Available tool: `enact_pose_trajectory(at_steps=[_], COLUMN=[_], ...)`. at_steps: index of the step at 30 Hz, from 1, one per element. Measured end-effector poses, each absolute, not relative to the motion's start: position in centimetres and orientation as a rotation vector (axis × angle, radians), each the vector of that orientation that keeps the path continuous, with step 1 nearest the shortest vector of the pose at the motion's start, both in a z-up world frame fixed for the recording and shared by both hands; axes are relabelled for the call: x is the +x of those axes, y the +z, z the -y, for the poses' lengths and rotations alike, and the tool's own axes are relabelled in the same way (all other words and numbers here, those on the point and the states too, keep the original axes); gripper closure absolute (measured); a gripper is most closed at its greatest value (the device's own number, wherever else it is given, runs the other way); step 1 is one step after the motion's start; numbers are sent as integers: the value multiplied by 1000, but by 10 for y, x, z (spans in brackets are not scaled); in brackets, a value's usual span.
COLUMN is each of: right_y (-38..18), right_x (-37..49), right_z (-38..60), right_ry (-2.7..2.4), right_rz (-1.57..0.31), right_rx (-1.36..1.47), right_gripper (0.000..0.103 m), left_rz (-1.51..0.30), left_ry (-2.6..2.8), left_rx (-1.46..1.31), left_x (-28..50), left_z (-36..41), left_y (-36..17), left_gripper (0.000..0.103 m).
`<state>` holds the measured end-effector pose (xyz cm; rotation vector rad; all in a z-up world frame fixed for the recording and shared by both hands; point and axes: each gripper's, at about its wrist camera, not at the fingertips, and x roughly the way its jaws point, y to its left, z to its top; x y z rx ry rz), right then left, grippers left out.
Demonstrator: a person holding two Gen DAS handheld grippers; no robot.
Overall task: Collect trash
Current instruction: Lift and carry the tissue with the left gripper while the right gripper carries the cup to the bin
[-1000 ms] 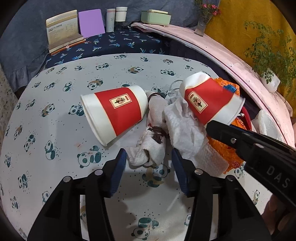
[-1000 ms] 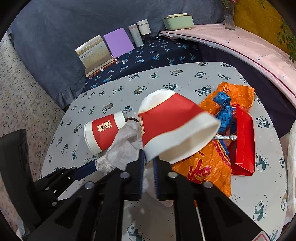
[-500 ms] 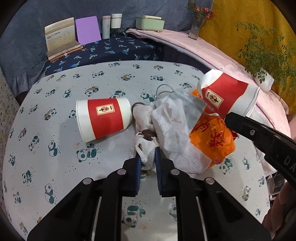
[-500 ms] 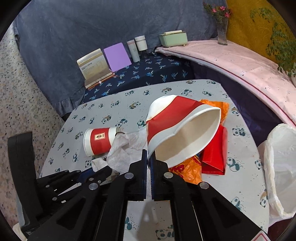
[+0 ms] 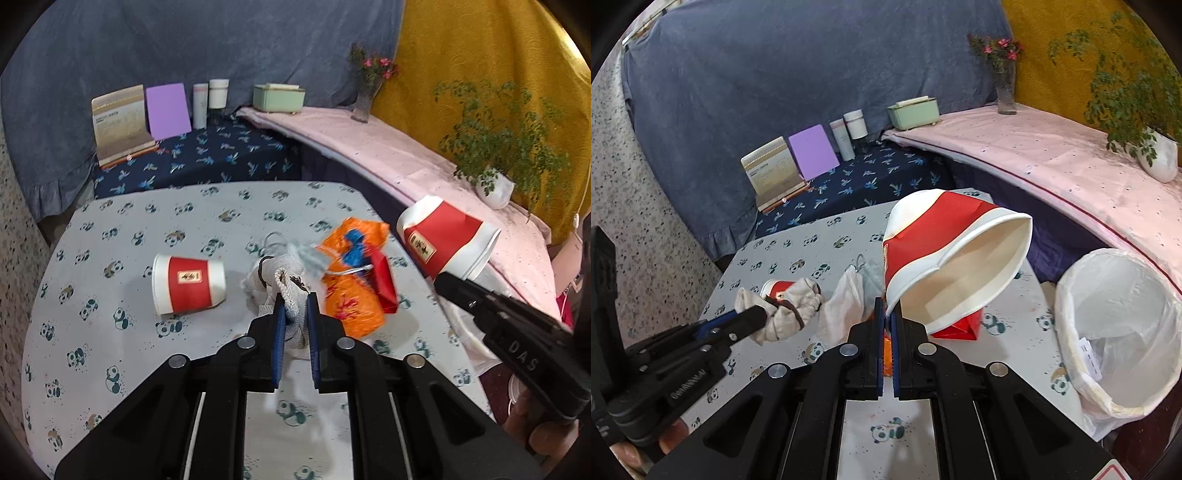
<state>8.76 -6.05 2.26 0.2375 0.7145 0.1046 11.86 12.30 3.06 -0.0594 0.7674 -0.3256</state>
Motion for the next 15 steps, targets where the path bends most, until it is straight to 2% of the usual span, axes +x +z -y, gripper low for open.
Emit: enact_pose_trajectory(at_steps=[15], right_y=[28], right_x=[32], right_z=[150], right_ry=[-42], right_rz=[-654], right_rx=[314], right_gripper=[100], left_rz=[-693], left_ry=[-549], left_rx=[26], left_x=[81], left_z=[-8], left_y=[71], left_gripper=[92])
